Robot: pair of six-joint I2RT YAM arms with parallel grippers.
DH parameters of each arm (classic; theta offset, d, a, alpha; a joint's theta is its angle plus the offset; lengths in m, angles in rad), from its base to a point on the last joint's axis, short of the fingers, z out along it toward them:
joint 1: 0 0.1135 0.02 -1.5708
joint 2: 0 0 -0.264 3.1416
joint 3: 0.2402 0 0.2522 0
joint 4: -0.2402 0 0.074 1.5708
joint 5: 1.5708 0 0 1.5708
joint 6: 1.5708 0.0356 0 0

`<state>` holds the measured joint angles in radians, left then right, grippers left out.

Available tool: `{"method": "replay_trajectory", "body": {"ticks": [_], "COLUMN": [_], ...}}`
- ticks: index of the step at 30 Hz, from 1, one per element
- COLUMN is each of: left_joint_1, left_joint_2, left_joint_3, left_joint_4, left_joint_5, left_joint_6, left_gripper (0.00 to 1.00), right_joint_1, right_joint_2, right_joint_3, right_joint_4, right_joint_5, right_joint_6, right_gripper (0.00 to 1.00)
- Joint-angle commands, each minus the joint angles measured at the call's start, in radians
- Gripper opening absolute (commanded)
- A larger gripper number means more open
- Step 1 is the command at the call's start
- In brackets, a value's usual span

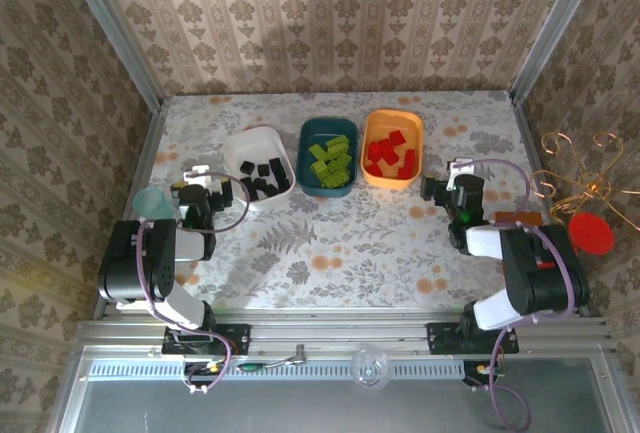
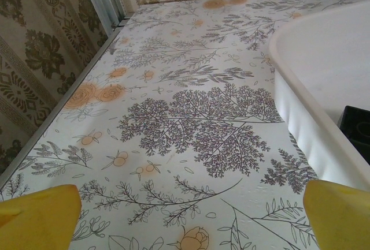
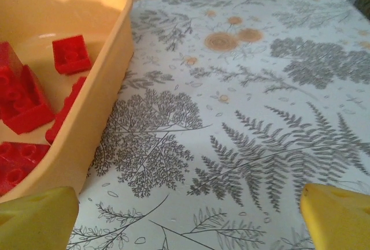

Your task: Sort the legos into containers by color

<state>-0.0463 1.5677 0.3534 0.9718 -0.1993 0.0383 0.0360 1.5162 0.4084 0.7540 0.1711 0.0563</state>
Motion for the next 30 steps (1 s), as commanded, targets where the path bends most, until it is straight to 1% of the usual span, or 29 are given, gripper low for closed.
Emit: {"method": "replay_trajectory", "body": {"ticks": [1,2,3,7,30], "left_joint_1": [-0.007,-0.007,-0.007,-0.007,-0.007], "left_joint_2": [-0.006,-0.006,-0.006,-0.006,-0.004], "left_joint_3": [0.016,0.016,0.016,0.016,0.018], "left_joint_4": [0.004,0.004,0.005,0.004,0.001], "left_joint_5": [-0.009,-0.008,-0.009,-0.009,-0.009], "left_joint_6": [0.01,0.01,0.011,0.011,0.011], "left_gripper": [1.0,1.0,1.0,1.0,1.0], "right_joint_1": [-0.004,-0.004,-0.004,-0.004,-0.004], "right_joint_2": [0.018,0.021,0.01,0.013,0.012], "right_joint_3": [-0.003,-0.006,0.0,-0.006,-0.006], "right_joint_4": [0.11,0.123,0.091,0.112,0.105], "right_joint_5": [-0.014,-0.014,-0.015,-0.013,-0.015], "right_joint_6": [-0.009,-0.011,-0.007,-0.01,-0.01], "right_gripper": [1.0,1.0,1.0,1.0,1.0]}}
